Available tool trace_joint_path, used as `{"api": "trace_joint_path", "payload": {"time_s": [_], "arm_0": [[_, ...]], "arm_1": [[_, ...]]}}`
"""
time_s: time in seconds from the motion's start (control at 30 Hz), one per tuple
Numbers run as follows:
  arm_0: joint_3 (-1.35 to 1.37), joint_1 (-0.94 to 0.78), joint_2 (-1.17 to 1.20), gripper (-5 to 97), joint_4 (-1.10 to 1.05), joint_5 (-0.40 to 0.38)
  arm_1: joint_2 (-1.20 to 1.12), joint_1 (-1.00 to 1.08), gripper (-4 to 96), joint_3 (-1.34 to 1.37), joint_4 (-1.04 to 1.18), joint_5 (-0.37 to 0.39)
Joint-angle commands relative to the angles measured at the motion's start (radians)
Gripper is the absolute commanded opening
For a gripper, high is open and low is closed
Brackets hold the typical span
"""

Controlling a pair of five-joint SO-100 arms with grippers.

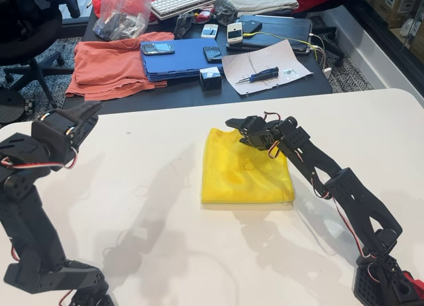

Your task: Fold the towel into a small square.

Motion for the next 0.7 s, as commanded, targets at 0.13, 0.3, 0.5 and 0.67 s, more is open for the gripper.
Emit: {"api": "trace_joint_path", "payload": {"time_s": [0.13, 0.3, 0.5, 0.67], "arm_0": [[-0.008, 0.057, 0.069, 29, -0.135, 0.018], [-0.018, 0.077, 0.095, 28, -0.017, 0.209], [-0.017, 0.064, 0.307, 29, 0.428, 0.144], [-0.018, 0.071, 0.534, 28, 0.64, -0.061]], "arm_1": [[0.009, -0.002, 10.8, -0.005, -0.005, 0.0], [0.009, -0.012, 10.8, -0.006, -0.005, 0.0], [-0.002, -0.012, 10.8, -0.006, -0.006, 0.0], [0.005, -0.012, 10.8, -0.018, -0.021, 0.011]]}}
